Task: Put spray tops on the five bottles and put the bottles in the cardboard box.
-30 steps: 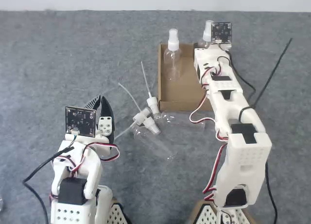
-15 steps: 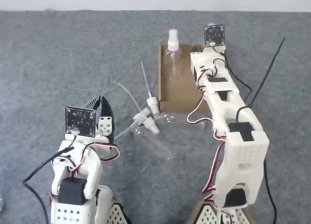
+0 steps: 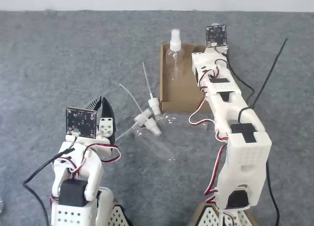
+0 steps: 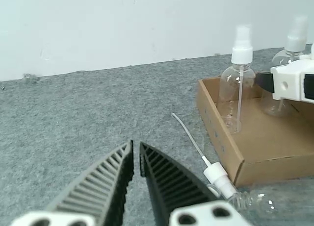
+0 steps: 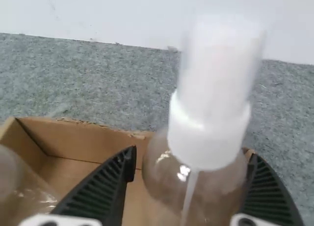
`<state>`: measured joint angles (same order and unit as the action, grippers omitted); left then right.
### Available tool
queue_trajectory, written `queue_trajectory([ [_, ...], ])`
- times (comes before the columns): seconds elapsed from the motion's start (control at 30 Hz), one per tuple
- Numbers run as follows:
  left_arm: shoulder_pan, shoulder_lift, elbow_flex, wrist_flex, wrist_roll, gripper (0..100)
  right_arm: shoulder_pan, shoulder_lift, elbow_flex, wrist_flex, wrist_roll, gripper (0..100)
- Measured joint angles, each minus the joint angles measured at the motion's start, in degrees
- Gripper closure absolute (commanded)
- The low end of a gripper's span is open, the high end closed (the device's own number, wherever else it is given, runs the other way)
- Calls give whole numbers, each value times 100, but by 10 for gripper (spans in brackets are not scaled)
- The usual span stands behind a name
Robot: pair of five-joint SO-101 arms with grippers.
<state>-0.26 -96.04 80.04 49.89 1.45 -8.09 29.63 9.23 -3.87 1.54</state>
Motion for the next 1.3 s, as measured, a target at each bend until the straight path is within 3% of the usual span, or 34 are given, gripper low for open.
queue_trajectory([
  [0.47, -9, 0, 0, 0, 0, 989, 105, -1292, 0, 598, 0, 701],
  [1.0, 0, 0, 0, 0, 0, 989, 237, -3569, 0, 3578, 0, 702],
  [1.3, 0, 0, 0, 0, 0, 989, 229, -4431, 0, 6048, 0, 702],
])
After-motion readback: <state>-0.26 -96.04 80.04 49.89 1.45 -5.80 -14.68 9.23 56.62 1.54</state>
